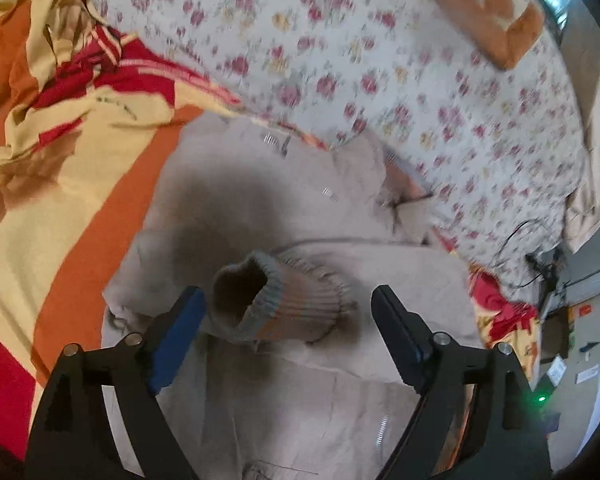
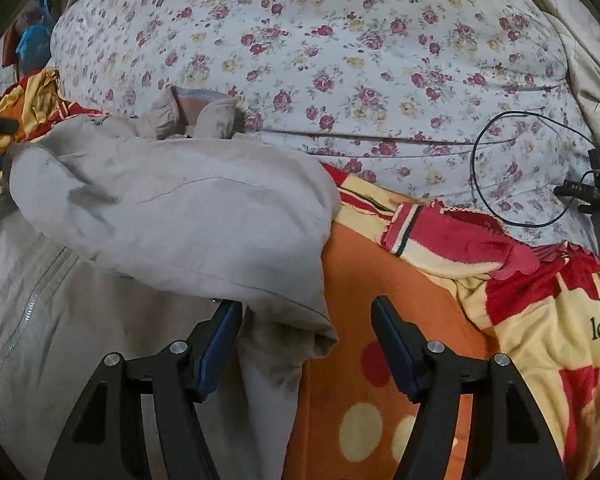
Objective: Fold large clothes
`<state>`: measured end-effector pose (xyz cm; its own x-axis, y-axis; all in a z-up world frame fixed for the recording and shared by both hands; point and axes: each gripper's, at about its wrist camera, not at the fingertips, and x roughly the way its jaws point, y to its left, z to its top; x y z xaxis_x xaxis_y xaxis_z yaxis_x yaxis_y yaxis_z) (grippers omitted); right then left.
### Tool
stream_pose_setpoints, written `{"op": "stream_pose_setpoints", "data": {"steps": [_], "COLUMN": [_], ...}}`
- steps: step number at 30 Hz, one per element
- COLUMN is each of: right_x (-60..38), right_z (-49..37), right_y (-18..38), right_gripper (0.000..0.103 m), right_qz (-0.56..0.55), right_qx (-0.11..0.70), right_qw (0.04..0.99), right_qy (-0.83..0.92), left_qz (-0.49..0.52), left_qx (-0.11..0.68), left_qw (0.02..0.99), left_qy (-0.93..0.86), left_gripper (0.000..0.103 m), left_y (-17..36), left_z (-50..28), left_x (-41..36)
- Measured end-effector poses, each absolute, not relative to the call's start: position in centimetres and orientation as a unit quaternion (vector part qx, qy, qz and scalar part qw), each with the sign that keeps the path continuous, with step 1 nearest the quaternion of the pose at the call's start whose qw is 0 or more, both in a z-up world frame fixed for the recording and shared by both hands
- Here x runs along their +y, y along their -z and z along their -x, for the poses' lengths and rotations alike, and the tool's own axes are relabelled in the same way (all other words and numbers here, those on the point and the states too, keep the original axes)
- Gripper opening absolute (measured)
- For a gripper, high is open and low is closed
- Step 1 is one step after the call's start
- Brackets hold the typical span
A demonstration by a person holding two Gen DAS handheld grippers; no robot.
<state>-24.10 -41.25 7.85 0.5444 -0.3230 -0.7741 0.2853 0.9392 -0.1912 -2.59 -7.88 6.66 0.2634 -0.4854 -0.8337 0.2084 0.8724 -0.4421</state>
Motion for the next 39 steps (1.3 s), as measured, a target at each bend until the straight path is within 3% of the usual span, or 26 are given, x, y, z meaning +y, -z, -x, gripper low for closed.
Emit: {"op": "stream_pose_setpoints", "data": {"steps": [3,5,6,7,8,10,16,21,24,26,27,31,33,36,39], "right_x": [-41.1,-41.0,-41.2,-41.6,-42.0,-42.9,-43.0,-42.2,-43.1,-44.1,-44.4,-45.2,-45.1,-43.9,-42.5], "right_z": [23.7,23.5,23.4,23.4,23.3,23.4,25.1,26.0,27.5,27.9,27.6,23.2,20.5,16.3,16.2], "right_y": [-7.4,-7.2,-7.4,-7.5,-7.6,-8.0,-9.1,-6.9,-9.3,-11.5,-12.1,-12.4,-10.8,-7.1,-3.4], "right_gripper": [0.068,0.059,0.043,0.006,0.004,0.004,0.001,0.003,0.016,0.051,0.054,0.054,0.053,0.049,0.049], "right_qz": [0.024,0.025,0.014,0.000,-0.016,-0.043,-0.053,-0.088,-0.152,-0.177,-0.182,-0.196,-0.200,-0.186,-0.157], "right_qx": [0.448,0.441,0.431,0.423,0.419,0.410,0.396,0.470,0.436,0.400,0.389,0.384,0.400,0.436,0.462], "right_qw": [0.879,0.883,0.888,0.890,0.890,0.890,0.888,0.864,0.875,0.884,0.886,0.885,0.881,0.869,0.856], "right_qy": [0.161,0.160,0.162,0.169,0.177,0.194,0.229,0.159,0.143,0.165,0.176,0.174,0.157,0.142,0.171], "left_qz": [0.114,0.112,0.096,0.065,0.036,0.023,0.006,-0.060,-0.040,-0.032,-0.026,0.028,0.036,0.018,-0.032], "left_qx": [0.574,0.572,0.568,0.564,0.548,0.515,0.404,0.470,0.514,0.512,0.510,0.485,0.471,0.471,0.484], "left_qw": [0.786,0.788,0.791,0.795,0.805,0.824,0.864,0.843,0.826,0.827,0.831,0.846,0.851,0.847,0.845], "left_qy": [0.201,0.198,0.206,0.215,0.222,0.235,0.300,0.255,0.230,0.228,0.222,0.220,0.228,0.245,0.226], "left_gripper": [0.085,0.080,0.056,0.032,0.019,0.012,0.011,0.012,0.023,0.031,0.044,0.058,0.058,0.059,0.066], "left_y": [-5.5,-5.1,-5.4,-5.8,-6.9,-9.1,-16.1,-8.4,-4.5,-4.4,-4.8,-6.4,-6.7,-6.3,-4.5], "left_z": [2.5,2.6,2.7,2.8,2.8,2.5,3.0,2.5,2.0,1.8,1.6,1.9,2.6,3.1,3.1], "left_x": [-8.1,-8.5,-9.2,-10.4,-11.6,-13.1,-14.7,-13.0,-10.8,-9.9,-9.6,-9.1,-9.5,-11.0,-12.3]}}
